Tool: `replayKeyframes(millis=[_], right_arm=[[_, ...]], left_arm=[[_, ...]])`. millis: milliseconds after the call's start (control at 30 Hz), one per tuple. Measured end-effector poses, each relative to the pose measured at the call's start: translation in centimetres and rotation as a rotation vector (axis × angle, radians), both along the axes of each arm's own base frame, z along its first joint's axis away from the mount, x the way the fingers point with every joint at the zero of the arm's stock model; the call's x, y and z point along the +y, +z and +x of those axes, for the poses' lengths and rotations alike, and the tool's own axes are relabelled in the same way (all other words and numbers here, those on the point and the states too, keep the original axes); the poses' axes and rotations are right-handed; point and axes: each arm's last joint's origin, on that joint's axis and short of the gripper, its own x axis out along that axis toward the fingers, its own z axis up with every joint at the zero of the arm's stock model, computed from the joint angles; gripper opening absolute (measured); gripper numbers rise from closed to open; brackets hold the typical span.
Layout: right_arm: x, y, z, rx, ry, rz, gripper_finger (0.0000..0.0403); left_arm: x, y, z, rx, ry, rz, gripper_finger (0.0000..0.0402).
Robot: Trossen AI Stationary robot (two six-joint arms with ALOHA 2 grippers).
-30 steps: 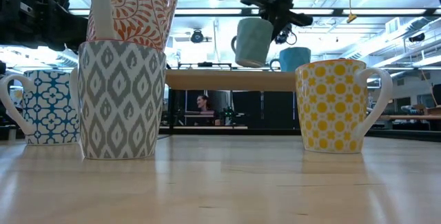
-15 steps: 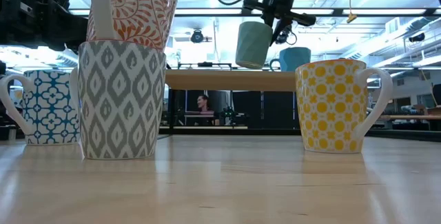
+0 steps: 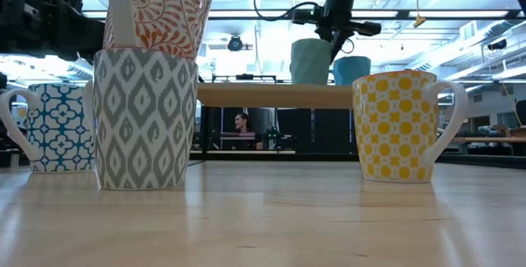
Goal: Place coffee mugs
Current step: Put the green mug on the shelf
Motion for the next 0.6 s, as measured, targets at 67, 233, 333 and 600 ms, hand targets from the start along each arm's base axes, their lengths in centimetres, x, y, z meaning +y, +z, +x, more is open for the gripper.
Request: replayKeyframes(millis=[67,233,333,600], right_arm=[[-0.12,-0.03,-0.06,0.003,-0.002,0.001,0.0035],[-0.25,-0.08,-0.18,0.01,-0.007,0.007,0.004],[-0.23,-0.09,-0.17,0.008,-0.005,0.013,0.0045],[-0.23,-0.08,-0.17,0.007,-0.004,0.013,0.0051]], left_arm=[[0.0,-0.01,0.0,0.001,0.0,0.0,0.0148],[0.0,-0.02,0.01,0.002,0.0,0.0,0.0148],[0.0,-0.02,0.01,0.002,0.0,0.0,0.0148],[0.0,-0.02,0.01,0.002,0.0,0.0,0.0148]])
